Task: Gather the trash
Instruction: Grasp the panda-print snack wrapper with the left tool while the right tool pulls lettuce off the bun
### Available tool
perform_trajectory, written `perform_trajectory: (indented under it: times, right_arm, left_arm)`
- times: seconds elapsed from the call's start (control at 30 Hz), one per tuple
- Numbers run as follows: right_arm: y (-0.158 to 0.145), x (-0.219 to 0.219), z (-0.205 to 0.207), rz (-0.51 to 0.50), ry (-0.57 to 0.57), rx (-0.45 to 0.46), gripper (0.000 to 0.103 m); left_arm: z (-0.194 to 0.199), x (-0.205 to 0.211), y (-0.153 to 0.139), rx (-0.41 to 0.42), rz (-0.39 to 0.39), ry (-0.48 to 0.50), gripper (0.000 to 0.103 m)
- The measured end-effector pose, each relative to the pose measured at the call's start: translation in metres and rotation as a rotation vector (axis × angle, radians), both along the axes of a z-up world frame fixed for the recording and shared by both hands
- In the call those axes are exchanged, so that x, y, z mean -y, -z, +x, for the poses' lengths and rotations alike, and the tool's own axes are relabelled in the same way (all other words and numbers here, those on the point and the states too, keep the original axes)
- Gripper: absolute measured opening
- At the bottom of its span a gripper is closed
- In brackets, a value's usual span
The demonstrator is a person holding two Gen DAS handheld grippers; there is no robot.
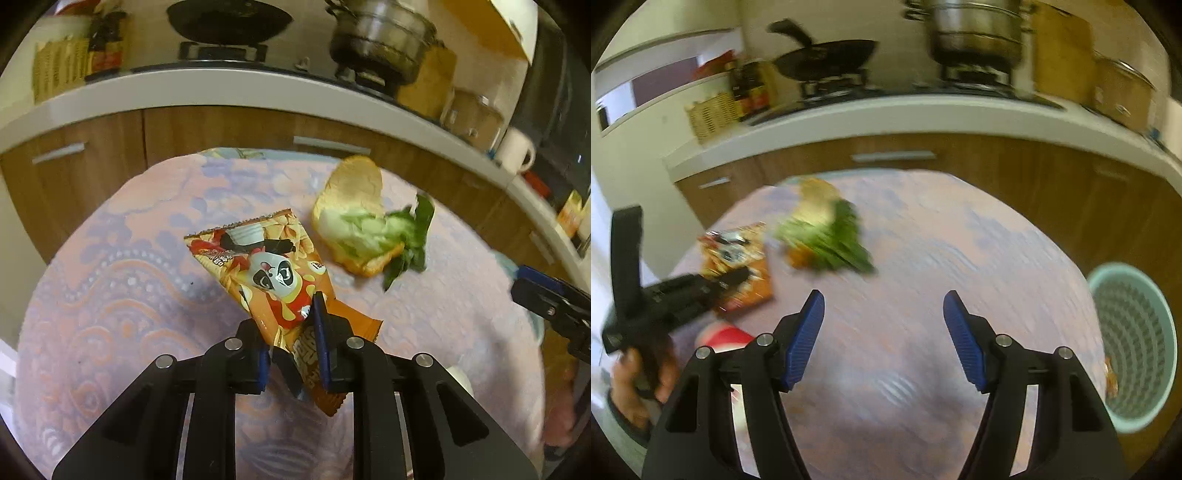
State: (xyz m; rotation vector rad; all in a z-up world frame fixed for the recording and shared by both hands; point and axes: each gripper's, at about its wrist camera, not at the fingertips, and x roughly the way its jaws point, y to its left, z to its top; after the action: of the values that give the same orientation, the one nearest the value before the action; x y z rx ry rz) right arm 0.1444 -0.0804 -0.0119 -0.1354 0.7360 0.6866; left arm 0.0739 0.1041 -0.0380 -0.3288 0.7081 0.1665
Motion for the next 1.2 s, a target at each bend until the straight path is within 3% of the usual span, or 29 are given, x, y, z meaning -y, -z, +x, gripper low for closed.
perform_trajectory:
  times: [0.17, 0.3, 0.5, 0.53, 0.6, 0.67, 0.7, 0.93, 1.1, 1.2]
  right_arm:
    - [-0.001, -0.053, 0.003, -0.050, -0.059, 0.054, 0.061]
    - [0.012, -0.072, 0.016, -0.037, -0.029, 0.008, 0.059]
    - [0.026, -0.072, 0.051, 0.032, 0.026, -0.114, 0.057]
    - [0.027, -0.071, 0.055, 0.055, 0.022, -0.134, 0.054]
    - [0.028, -0.072, 0.061, 0.077, 0.009, -0.148, 0.032]
    - [0.026, -0.076, 0.064, 0.095, -0.012, -0.155, 0.022]
    - [0.022, -0.078, 0.062, 0.084, -0.009, -0.140, 0.004]
    - [-0.015, -0.068, 0.035, 0.111, -0.026, -0.040, 0.001]
    - [-0.029, -0.015, 0.012, 0.108, 0.089, 0.035, 0.001]
    - [-0.018, 0.015, -0.001, 0.081, 0.144, 0.023, 0.001]
  left_arm:
    - [-0.015, -0.006, -0.006, 0.065, -0.013, -0.049, 0.018]
    - [-0.017, -0.012, -0.006, 0.076, -0.046, -0.063, 0.017]
    - [-0.014, -0.011, -0.006, 0.086, -0.033, -0.054, 0.017]
    - [-0.014, -0.012, -0.005, 0.084, -0.037, -0.059, 0.017]
    - [-0.013, -0.013, -0.005, 0.082, -0.039, -0.062, 0.017]
    - [-0.012, -0.012, -0.004, 0.078, -0.033, -0.058, 0.017]
    - [-0.012, -0.011, -0.005, 0.078, -0.028, -0.056, 0.017]
    - [-0.012, -0.015, -0.004, 0.080, -0.040, -0.060, 0.017]
    - [-0.013, -0.016, -0.003, 0.083, -0.043, -0.057, 0.017]
    - [-0.013, -0.016, -0.004, 0.083, -0.041, -0.055, 0.017]
